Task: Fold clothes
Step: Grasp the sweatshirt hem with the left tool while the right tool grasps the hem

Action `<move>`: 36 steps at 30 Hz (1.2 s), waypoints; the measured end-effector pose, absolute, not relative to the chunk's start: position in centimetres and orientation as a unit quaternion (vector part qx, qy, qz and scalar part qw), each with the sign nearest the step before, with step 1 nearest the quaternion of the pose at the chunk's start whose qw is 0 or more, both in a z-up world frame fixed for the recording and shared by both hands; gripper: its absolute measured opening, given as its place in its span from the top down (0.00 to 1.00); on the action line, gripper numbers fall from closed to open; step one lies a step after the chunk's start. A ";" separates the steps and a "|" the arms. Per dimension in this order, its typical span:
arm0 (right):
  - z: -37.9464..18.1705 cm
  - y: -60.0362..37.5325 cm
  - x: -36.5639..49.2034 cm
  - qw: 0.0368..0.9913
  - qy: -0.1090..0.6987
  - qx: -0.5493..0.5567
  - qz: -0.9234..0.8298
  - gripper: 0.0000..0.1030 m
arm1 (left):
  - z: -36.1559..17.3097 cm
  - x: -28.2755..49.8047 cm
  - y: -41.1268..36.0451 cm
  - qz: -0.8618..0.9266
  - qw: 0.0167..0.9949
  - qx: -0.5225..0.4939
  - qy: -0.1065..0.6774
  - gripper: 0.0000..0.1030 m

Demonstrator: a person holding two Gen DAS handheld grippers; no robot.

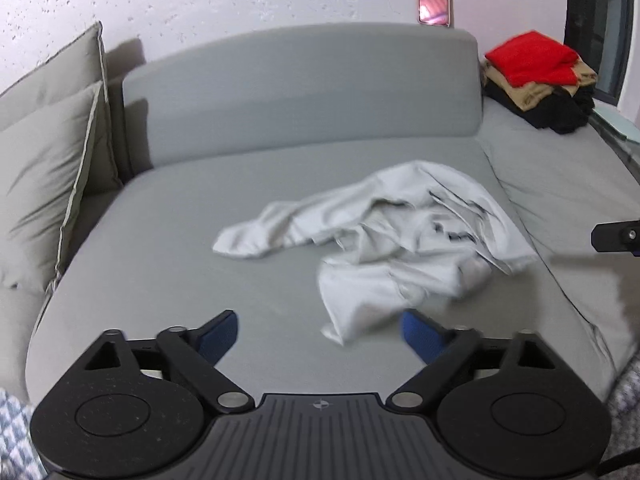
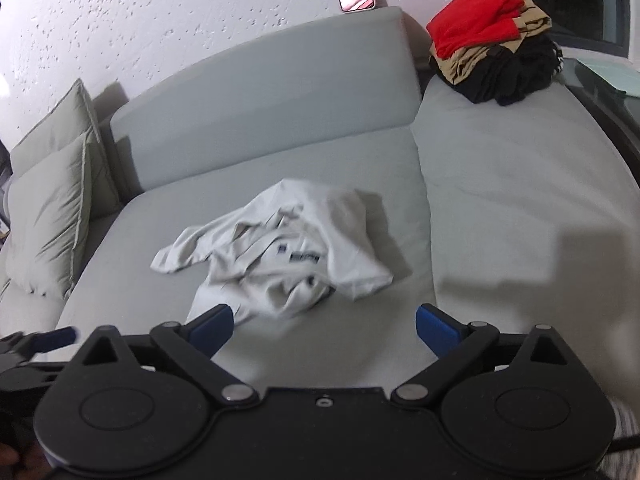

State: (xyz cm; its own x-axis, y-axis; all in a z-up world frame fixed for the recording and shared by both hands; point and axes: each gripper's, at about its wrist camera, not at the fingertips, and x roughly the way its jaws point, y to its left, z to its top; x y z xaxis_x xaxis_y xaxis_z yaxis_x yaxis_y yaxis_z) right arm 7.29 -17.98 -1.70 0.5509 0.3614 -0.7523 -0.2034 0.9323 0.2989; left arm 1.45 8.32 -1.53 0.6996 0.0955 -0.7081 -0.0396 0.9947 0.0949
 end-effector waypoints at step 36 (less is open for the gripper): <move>-4.0 -17.9 26.5 0.862 0.432 0.223 0.146 0.96 | -2.8 19.3 8.5 -0.056 0.937 0.203 0.279 0.98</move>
